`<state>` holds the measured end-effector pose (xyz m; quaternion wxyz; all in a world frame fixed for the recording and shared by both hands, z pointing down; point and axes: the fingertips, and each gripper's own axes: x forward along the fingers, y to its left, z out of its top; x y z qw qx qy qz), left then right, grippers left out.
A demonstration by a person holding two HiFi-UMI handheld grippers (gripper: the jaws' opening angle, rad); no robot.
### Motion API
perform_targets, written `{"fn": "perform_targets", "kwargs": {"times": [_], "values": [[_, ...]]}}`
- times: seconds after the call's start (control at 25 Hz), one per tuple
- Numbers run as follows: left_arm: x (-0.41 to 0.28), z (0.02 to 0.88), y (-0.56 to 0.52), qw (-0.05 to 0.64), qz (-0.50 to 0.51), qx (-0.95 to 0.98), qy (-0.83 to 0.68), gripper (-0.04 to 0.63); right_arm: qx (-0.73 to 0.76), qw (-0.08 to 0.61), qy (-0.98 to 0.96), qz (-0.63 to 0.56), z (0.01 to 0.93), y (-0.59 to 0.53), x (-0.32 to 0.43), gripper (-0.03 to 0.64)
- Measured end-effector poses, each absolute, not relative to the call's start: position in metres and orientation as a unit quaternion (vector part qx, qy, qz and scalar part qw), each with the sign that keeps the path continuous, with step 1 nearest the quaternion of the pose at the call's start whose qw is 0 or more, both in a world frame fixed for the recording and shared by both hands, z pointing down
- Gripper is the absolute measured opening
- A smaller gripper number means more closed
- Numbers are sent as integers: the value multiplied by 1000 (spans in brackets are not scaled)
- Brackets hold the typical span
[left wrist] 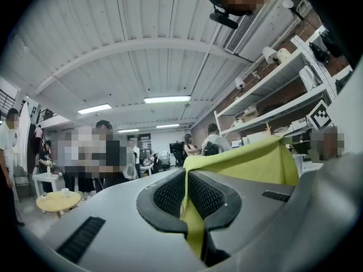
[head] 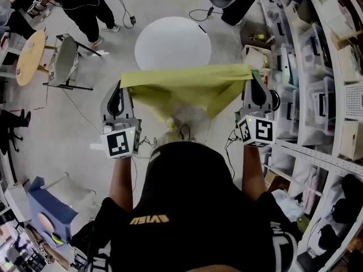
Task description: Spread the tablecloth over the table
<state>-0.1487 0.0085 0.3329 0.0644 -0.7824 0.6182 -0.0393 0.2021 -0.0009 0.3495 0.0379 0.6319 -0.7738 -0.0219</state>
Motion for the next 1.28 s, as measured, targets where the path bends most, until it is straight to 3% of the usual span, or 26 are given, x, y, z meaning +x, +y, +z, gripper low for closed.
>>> {"fn": "perform_targets", "kwargs": {"times": [0.68, 1.28], "values": [[-216, 315, -158, 47, 32, -805, 590, 21, 662, 77, -740, -97, 300, -151, 135, 9], [-192, 349, -319, 23, -16, -783, 621, 21, 628, 72, -773, -56, 345, -330, 162, 9]]}}
